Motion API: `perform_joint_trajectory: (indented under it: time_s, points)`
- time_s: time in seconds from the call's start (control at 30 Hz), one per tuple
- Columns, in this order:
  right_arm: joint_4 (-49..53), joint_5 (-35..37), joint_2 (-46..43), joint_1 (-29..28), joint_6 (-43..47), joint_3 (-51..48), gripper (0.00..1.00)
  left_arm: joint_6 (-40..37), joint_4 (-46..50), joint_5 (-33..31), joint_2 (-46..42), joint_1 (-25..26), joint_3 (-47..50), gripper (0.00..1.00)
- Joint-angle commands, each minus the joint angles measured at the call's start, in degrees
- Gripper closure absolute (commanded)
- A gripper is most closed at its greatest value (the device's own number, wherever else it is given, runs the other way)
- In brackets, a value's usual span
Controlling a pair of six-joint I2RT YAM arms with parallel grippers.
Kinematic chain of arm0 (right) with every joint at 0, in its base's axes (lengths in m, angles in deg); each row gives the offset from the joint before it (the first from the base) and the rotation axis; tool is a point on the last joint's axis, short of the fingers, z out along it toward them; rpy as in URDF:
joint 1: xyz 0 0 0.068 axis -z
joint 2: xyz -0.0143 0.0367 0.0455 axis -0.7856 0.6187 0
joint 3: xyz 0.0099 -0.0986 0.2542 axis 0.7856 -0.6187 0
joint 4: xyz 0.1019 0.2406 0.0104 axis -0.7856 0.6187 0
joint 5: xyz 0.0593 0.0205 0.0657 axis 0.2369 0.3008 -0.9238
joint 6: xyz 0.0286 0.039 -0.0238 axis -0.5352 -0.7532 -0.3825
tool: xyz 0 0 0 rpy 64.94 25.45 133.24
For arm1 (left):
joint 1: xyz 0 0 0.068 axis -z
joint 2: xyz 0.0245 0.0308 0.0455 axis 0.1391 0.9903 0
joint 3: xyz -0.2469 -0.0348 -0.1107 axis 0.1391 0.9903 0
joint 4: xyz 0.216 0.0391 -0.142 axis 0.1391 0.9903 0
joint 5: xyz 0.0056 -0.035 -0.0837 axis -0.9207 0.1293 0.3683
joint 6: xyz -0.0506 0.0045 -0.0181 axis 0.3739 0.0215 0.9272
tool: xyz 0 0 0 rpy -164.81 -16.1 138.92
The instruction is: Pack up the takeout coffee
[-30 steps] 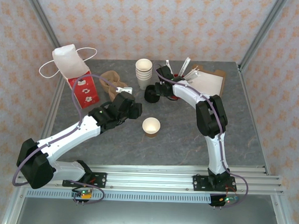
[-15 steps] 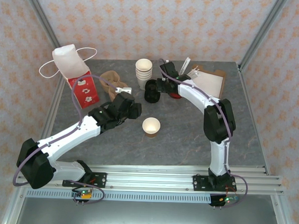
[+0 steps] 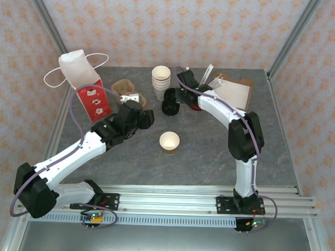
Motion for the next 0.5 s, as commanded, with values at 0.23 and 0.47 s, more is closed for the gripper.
perform_joint_trajectory:
  time_s: [0.23, 0.47]
  points:
    - [-7.3, -7.8, 1.9, 2.9, -2.9, -4.1, 0.84, -0.1, 0.5, -1.2, -1.7, -0.3, 1.3, 0.38]
    - [-5.4, -5.1, 2.1, 1.1, 0.0, -3.3, 0.84, -0.7, 0.5, -1.6, -1.4, -0.3, 1.6, 0.38]
